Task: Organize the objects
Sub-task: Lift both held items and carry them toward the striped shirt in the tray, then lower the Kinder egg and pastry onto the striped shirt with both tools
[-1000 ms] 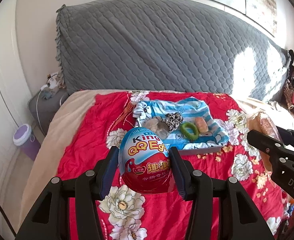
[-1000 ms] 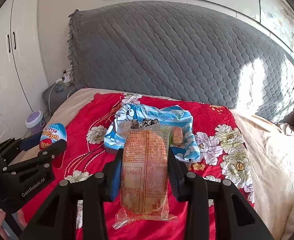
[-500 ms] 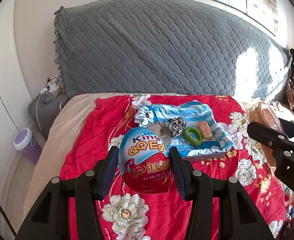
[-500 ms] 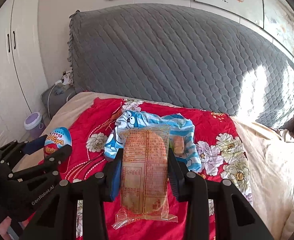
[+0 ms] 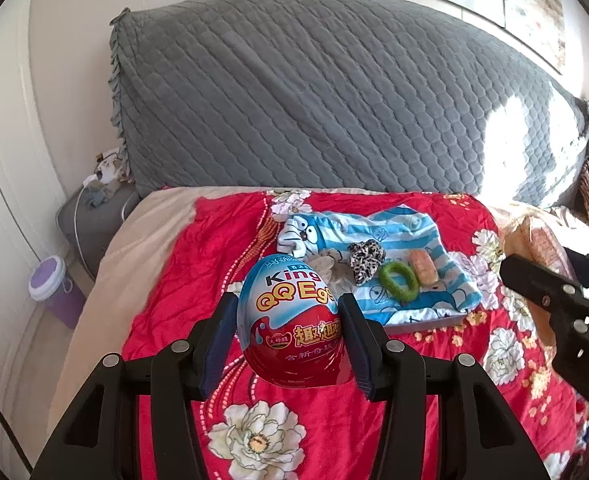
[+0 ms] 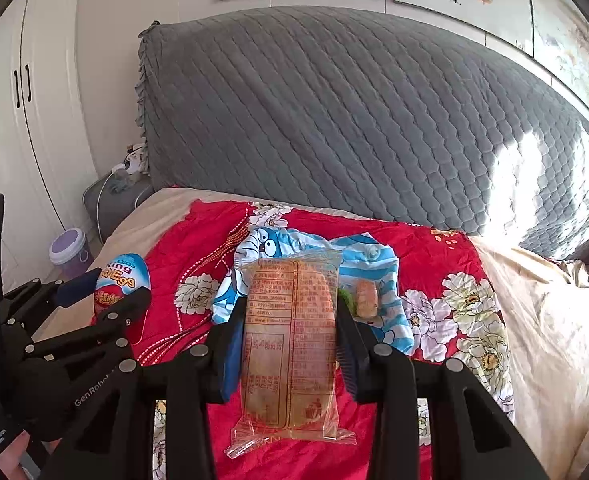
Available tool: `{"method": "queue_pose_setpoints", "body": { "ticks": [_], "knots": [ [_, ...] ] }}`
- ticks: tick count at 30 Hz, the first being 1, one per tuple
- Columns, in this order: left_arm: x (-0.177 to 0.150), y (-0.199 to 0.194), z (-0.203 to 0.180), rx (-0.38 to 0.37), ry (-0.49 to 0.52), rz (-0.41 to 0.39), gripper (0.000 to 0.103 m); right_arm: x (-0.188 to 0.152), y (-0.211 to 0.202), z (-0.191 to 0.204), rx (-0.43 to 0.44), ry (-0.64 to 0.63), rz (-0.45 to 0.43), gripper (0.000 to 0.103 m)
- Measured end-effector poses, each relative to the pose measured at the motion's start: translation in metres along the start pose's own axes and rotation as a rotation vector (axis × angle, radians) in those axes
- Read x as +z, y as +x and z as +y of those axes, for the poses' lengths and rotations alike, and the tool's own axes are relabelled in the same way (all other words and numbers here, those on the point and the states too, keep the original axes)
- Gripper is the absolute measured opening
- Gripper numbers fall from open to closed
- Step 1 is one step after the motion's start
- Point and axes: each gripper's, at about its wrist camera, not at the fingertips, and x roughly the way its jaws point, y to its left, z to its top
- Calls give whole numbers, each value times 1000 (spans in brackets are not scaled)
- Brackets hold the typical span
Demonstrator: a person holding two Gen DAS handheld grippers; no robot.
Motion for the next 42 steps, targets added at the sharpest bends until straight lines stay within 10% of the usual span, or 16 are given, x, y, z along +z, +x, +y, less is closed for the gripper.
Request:
{"method": "queue_pose_setpoints", "body": {
  "ticks": [42],
  "knots": [
    [69, 148, -4, -17, 50, 47, 53, 54, 145, -22, -39, 25, 89, 40]
  ]
}}
